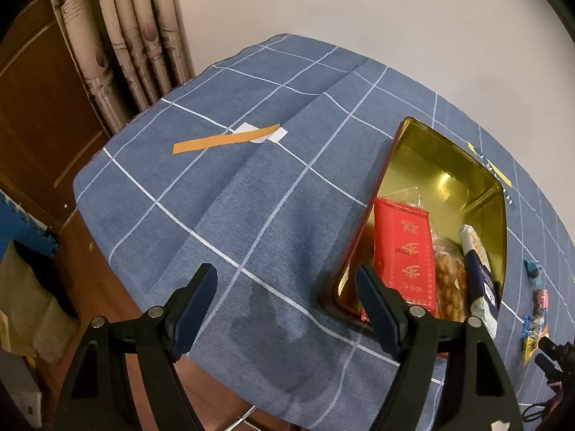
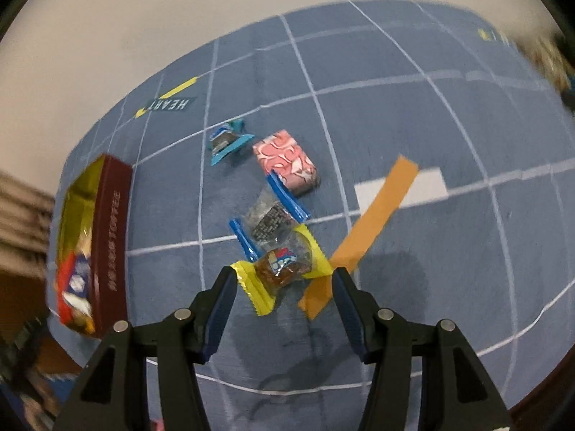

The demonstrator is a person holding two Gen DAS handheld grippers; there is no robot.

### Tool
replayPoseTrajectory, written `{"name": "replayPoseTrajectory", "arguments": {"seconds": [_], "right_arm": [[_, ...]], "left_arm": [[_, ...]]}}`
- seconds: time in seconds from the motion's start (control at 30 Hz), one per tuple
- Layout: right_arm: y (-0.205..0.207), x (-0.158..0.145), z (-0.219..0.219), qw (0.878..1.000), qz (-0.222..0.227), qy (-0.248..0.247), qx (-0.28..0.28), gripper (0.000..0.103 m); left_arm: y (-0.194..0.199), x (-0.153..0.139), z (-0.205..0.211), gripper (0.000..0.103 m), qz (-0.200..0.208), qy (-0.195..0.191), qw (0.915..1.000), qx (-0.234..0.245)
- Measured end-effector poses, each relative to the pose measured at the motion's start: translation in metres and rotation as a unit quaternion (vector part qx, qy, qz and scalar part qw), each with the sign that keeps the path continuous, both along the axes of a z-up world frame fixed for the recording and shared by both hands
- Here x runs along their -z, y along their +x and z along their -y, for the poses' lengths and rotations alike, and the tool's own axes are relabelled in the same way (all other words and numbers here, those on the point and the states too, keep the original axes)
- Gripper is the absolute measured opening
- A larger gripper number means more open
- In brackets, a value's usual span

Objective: Organize snacks
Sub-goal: 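Move the right tool to the yellow wrapped candy and grasp it, then lift the yellow candy with the right tool while left tool grasps the blue-ended snack bag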

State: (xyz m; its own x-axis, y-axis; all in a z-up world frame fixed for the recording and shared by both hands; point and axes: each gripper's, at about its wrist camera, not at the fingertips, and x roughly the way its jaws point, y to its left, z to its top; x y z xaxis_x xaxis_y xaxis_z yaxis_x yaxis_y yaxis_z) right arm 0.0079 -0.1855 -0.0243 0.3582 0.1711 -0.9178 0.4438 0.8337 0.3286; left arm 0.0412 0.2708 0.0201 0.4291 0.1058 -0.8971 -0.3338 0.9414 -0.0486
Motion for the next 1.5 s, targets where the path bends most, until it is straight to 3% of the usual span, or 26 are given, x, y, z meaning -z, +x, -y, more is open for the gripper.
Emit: {"name": "replayPoseTrajectory", "arguments": {"seconds": [0.1, 0.37, 0.73, 0.8, 0.9, 1.03, 1.2, 1.37, 1.5], "right_arm": [[0.006, 0.003, 0.003, 0.999, -0.014, 0.024, 0.031, 0.056], [0.016, 0.009, -0.009, 0.997, -0.046, -0.025, 0.049, 0.056], [0.010, 0.008, -0.021, 0.993, -0.049, -0.104, -0.008, 0.056], [0.009, 0.007, -0.018, 0.993, -0.048, -0.103, -0.008, 0.054], [0.012, 0.009, -0.026, 0.991, -0.047, -0.121, -0.030, 0.035], [0.010, 0.013, -0.030, 0.989, -0.037, -0.138, -0.043, 0.030], [0.006, 0.013, -0.025, 0.989, -0.022, -0.126, -0.069, 0.030], [-0.008, 0.010, -0.007, 0.993, -0.001, -0.095, -0.065, 0.035], [-0.008, 0.011, -0.003, 0.993, 0.011, -0.101, -0.063, 0.035]], "left_arm": [[0.000, 0.000, -0.001, 0.077, -0.001, -0.002, 1.0000, -0.001], [-0.001, -0.001, -0.002, 0.077, 0.002, -0.004, 1.0000, -0.001], [-0.001, 0.000, -0.002, 0.077, 0.000, -0.004, 1.0000, -0.001], [-0.001, 0.000, -0.001, 0.077, 0.001, -0.002, 1.0000, 0.000], [-0.001, 0.000, 0.000, 0.077, 0.002, 0.000, 1.0000, 0.002], [-0.001, -0.003, 0.004, 0.077, 0.010, 0.013, 0.9998, 0.007], [-0.003, -0.007, 0.011, 0.077, 0.019, 0.026, 0.9994, 0.013], [-0.002, -0.007, 0.012, 0.077, 0.022, 0.028, 0.9993, 0.012], [-0.005, -0.010, 0.017, 0.077, 0.032, 0.037, 0.9987, 0.015]]}}
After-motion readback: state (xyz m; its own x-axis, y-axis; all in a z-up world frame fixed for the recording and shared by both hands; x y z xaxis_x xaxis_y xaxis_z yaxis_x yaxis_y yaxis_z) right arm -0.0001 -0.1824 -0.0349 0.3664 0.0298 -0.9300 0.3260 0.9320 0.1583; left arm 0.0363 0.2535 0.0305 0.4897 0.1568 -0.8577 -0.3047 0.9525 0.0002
